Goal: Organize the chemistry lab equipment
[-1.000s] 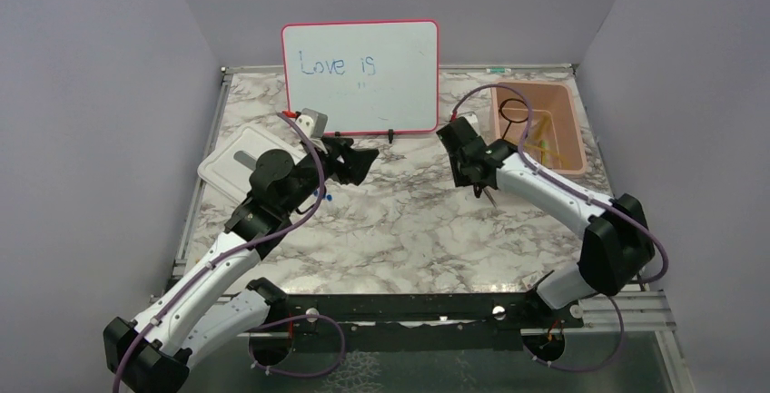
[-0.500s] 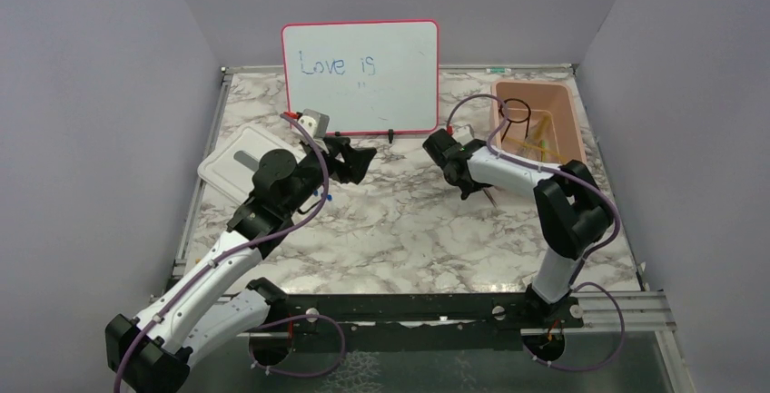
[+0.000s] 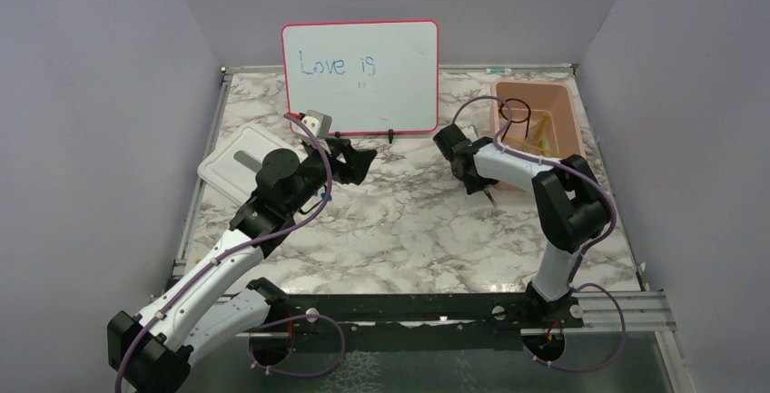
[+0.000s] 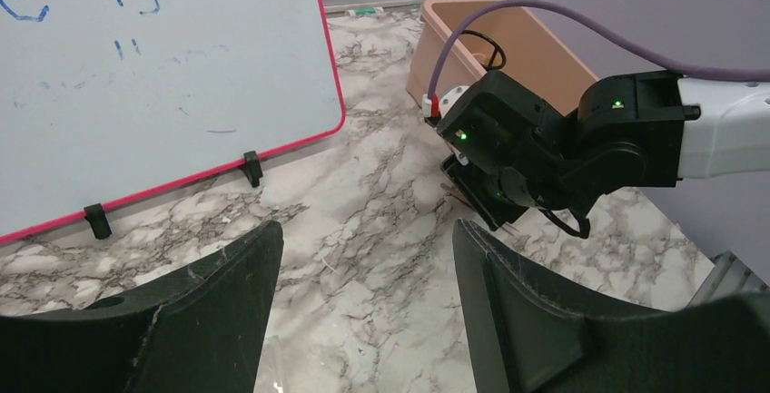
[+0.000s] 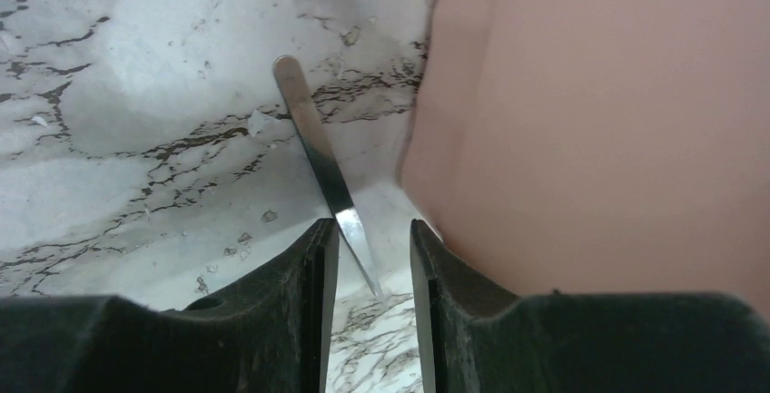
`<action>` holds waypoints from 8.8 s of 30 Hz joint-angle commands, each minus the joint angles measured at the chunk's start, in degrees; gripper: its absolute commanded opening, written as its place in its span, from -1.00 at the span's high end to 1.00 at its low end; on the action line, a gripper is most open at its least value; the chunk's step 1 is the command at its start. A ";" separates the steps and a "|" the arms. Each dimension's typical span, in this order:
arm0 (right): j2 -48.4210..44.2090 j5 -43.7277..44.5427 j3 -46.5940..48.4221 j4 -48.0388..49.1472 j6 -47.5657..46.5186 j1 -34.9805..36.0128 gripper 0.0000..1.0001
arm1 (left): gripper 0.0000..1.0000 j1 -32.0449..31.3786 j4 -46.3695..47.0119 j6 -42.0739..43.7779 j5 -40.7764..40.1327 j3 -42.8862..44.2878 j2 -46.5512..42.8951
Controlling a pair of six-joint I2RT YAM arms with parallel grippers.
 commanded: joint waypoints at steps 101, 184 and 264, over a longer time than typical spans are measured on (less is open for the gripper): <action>-14.24 -15.43 6.99 15.60 -16.57 -30.19 0.99 | -0.50 0.42 -11.03 -1.89 -17.40 3.75 3.02; 0.84 -53.39 14.21 30.60 16.17 11.45 0.46 | 0.85 28.41 -28.57 -22.19 -11.20 19.46 40.98; -14.93 -73.23 14.07 61.72 46.29 0.28 0.99 | -0.50 26.18 -46.67 -3.40 19.28 57.41 17.40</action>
